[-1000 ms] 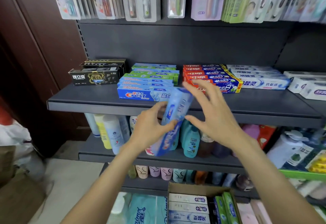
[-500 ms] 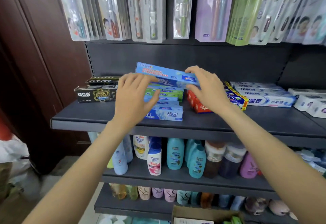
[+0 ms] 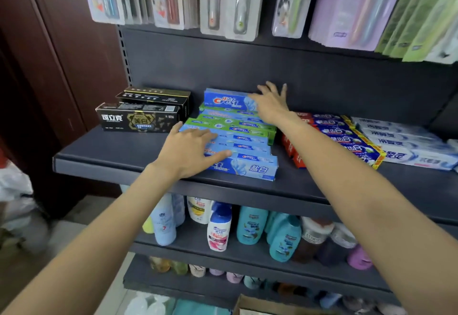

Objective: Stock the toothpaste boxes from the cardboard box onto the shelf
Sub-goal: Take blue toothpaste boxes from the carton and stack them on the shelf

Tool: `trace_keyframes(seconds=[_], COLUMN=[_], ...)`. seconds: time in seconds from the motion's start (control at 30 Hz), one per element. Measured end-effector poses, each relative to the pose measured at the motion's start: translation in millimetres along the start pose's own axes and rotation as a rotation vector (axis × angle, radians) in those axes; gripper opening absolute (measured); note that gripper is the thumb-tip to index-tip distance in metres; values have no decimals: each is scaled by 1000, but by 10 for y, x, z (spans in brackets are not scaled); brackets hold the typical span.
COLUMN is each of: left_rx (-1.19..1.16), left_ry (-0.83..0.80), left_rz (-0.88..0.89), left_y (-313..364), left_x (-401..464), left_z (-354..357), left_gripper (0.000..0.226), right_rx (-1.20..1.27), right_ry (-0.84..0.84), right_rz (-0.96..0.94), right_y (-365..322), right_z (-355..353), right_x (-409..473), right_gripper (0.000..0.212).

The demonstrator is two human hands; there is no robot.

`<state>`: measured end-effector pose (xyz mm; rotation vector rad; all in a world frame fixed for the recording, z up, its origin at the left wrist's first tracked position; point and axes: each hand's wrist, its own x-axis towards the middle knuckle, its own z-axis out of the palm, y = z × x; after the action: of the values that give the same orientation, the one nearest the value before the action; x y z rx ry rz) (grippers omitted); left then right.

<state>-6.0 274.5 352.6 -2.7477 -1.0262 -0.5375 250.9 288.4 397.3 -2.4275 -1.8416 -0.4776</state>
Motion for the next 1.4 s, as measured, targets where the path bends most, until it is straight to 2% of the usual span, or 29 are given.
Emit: trace_keyframes(seconds=[0.1,0.2,0.27,0.33,0.43,0.53,0.63,0.7,0.77,0.83,0.9,0.93,1.0,1.07,1.13,1.27,1.4], left_rx=[0,17,-18,-96,-299,-606,-924,-1035,-1085,-1087,-977,-910,-782,-664,-554,-444,-319], left_ry=[-29,-91,-63,115,447,593,611,482,204,-167,-479,-598,-760,-861,-905,-849,-882], left_rz=[9,-19,-54,-71,-61,-79,-88,-96,-102,-98,-58,-49,-31,17,14,-124,-133], left_y=[1,24,95,241,584,993,1362,1537,1639,1696,1756,1793,1874,1997,2134,2391,2511], left_x=[-2,5,-12,-82,-308,-678,-1116,-1395,-1646,-1884,-2152,-2288,-2537,-2730,-2823,-2834,-2862], left_z=[-39,-35,0,31,28,26,173,392,729,1162,1617,1823,2189,2527,2801,3392,3843], left_gripper=[95,75,69,67,43,26,20,21,17,17,22,25,31,37,42,45,51], right_rx=[47,182,282,330,338,303,300,312,337,348,370,381,385,372,377,377,190], right_ry=[33,167,236,327,557,722,752,639,425,127,-269,-453,-664,-750,-746,-716,-655], right_rz=[-33,-75,-80,-65,-41,1,6,-9,1,71,190,227,227,225,240,237,187], right_y=[-70,-204,-292,-359,-422,-428,-418,-377,-319,-259,-203,-170,-96,-41,-3,47,73], right_z=[-52,-196,-255,-263,-205,-31,334,709,1152,1549,1862,2011,2289,2547,2811,3367,3737], right_x=[-144,-584,-982,-1377,-1935,-2518,-3161,-3587,-4005,-4395,-4735,-4879,-5117,-5282,-5358,-5309,-5226], right_gripper=[53,45,40,35,28,21,17,16,18,22,24,27,33,34,36,43,41])
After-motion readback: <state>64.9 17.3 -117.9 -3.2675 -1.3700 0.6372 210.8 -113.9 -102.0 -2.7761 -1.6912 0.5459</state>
